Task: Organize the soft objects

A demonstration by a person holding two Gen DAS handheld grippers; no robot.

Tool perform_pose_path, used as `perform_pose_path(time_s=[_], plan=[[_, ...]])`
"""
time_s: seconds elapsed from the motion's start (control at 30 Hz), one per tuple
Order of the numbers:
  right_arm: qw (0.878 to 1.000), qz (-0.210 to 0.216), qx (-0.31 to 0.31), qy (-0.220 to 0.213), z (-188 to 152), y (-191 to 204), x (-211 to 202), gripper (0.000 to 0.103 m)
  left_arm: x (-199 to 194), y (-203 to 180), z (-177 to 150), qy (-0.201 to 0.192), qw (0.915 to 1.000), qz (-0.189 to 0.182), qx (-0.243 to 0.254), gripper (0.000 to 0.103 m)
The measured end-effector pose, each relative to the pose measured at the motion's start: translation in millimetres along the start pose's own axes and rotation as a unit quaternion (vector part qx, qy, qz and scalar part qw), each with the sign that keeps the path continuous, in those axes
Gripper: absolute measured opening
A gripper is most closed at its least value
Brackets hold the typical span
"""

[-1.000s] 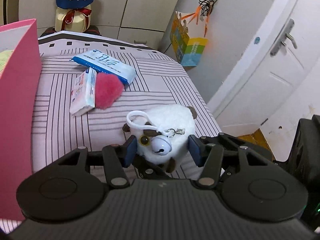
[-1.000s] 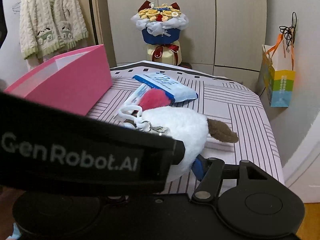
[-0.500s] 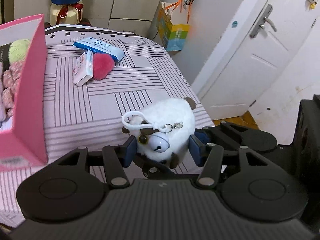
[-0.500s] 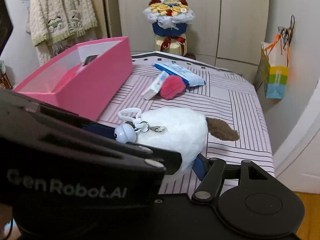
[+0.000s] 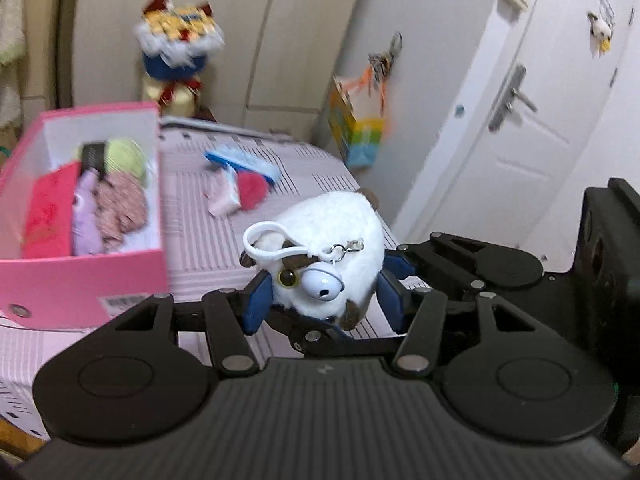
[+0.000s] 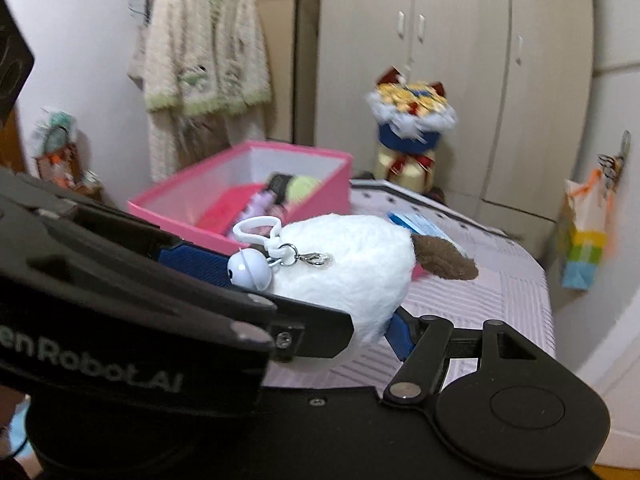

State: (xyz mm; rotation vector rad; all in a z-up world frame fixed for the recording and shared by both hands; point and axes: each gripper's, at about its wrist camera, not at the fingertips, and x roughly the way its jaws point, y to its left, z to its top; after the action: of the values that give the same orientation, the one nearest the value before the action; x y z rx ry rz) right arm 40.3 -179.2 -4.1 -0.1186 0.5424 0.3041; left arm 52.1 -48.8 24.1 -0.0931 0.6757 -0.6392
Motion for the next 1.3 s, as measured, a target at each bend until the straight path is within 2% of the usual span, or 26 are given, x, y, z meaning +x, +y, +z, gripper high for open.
perform_pose_path(time_s=[0.33,0.57,0.7,0.8,0.93,1.07,1.3], plan=[[0.998,0.019,-0.044,-0.040,38,34,7,0.072,-36,35,15,-0.055,0.9984,0.009,-0.006,0.058],[0.995,0.069,-0.037,-0.057,59,42,48,0.072,-37,77,30,-0.070,0.9968,0.030,-0.025,0.058],[0.993,0.090,-0.046,-0.064,68,50,72,0.072,-30,94,33,-0.082,0.9946,0.061,-0.019,0.058],[0.990,0.111,-0.058,-0.070,78,49,93,0.072,-22,113,40,-0.091,0.9919,0.075,-0.045,0.058],[0.988,0.130,-0.051,-0.060,87,47,120,0.072,-3,135,54,-0.074,0.9918,0.089,-0.054,0.058],[0.990,0.131,-0.048,-0.020,86,51,148,0.072,19,160,54,-0.050,0.9900,0.094,-0.093,0.058],[0.991,0.116,-0.066,0.020,83,56,170,0.072,39,185,43,-0.036,0.9864,0.077,-0.140,0.058]])
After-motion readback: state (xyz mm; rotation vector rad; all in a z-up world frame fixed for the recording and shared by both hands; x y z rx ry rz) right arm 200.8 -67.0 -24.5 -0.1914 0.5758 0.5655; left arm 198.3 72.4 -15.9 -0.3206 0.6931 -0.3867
